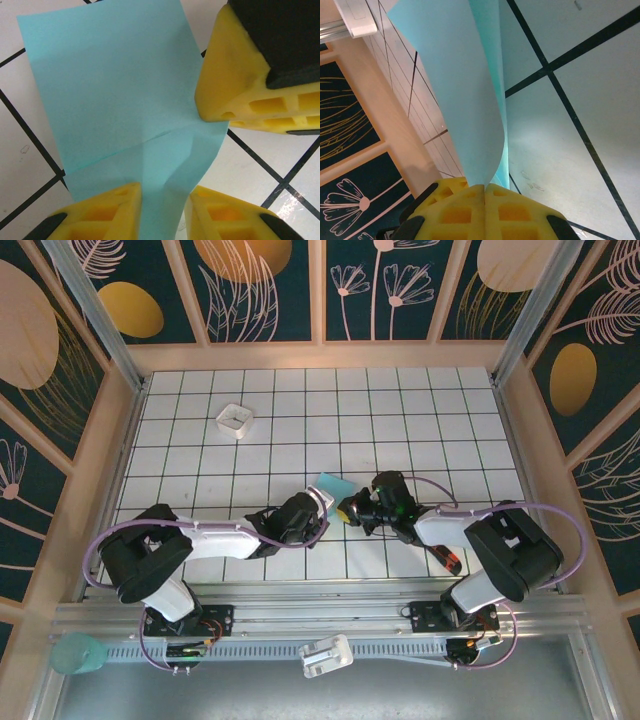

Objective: Fold a paper plane with a square sheet of paper (pick it up from the middle)
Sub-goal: Fold the wing for the fifth time at the center of the table.

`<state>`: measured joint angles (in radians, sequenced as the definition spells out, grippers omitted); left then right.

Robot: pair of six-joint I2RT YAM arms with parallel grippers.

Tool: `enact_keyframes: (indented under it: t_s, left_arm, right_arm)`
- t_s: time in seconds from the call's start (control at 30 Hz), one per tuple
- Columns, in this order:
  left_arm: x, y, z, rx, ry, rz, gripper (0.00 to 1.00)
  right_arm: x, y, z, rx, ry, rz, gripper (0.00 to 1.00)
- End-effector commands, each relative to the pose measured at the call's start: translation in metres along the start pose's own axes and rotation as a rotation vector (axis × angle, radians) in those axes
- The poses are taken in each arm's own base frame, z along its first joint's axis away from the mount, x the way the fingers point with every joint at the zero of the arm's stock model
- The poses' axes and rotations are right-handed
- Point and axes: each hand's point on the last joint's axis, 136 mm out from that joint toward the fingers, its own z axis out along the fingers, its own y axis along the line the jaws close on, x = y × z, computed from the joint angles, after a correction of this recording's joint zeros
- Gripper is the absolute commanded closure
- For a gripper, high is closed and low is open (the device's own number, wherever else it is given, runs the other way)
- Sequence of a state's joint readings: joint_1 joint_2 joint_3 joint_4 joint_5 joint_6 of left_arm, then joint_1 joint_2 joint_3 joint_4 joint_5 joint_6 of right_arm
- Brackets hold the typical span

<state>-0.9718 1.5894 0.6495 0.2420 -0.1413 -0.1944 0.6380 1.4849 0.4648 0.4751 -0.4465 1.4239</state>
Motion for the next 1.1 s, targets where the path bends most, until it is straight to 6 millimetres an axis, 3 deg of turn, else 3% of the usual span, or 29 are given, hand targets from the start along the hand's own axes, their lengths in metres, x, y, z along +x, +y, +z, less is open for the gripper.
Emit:
enact_keyframes:
  t_s: [0.0,0.2,0.67,1.07]
  left_arm:
    - [-0.007,0.0,0.003,-0.018,-0.013,0.008,0.73]
    - [-0.003,0.002,0.004,-0.024,0.003,0.014,0.73]
    - [0.0,0.011,-0.002,-0.065,-0.012,0.046,0.5]
    - [-0.008,0.019,-0.008,-0.116,-0.038,0.05,0.46]
  right_arm:
    - [0.005,0.012,0.003,-0.027,0.023,-0.007,1.0]
    - [0.006,0.011,0.004,-0.027,0.027,-0.005,1.0]
    - [0.003,0.013,0.002,-0.025,0.025,0.002,1.0]
    - [0.003,0.007,0.002,-0.013,0.026,0.006,1.0]
